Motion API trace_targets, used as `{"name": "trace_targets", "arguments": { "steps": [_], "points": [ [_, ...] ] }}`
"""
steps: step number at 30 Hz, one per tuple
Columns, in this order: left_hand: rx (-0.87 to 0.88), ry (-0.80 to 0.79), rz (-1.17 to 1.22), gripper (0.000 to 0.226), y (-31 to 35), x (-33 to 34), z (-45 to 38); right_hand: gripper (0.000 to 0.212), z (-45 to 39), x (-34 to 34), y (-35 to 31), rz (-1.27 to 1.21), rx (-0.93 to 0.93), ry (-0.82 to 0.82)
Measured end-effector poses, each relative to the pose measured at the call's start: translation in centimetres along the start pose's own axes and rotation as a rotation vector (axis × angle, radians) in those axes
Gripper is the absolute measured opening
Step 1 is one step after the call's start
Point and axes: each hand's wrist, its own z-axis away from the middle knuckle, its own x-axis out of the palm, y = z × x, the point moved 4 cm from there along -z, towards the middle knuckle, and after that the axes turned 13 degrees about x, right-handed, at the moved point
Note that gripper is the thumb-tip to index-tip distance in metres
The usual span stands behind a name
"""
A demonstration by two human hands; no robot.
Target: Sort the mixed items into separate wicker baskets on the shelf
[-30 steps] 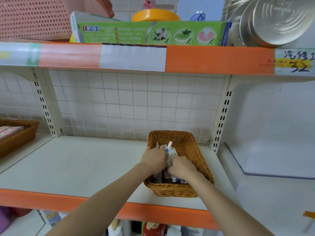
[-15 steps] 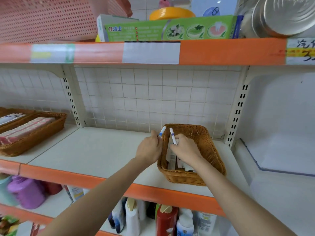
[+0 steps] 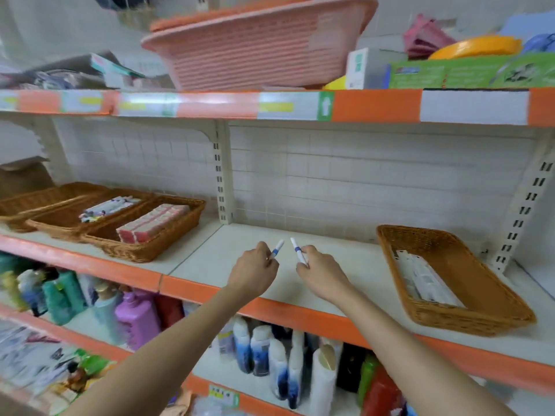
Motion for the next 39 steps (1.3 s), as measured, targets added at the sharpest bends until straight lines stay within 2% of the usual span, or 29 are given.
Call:
{"name": "trace_targets", "arguments": {
  "steps": [7,14,26,32,39],
  "points": [
    [-0.030,0.000,-0.038,0.023,-8.5,-6.2,2.5,0.045,-0.3,6.7,-8.7,-0.007,-0.019,-0.038],
    [-0.074,0.062,0.014,0.024,-15.0,-9.6,1.9,0.046,-2.4,10.3,-15.0,0.009,-0.068,-0.057],
    [-0.085,0.127,-0.119,0.025,-23.5,-14.6,-5.2,0.032,-12.0,13.5,-23.8,-0.063,-0.176,-0.045],
    [-0.111,0.109,-0.082,0.025,-27.9,-15.8,-7.0,0.042,-15.2,16.1,-27.9,-0.042,-0.202,-0.062],
    [-0.091,0.120,-0.047,0.021,-35.4,-19.0,-8.2,0.042,-16.8,21.1,-33.7,-0.043,-0.186,-0.069]
  ]
}}
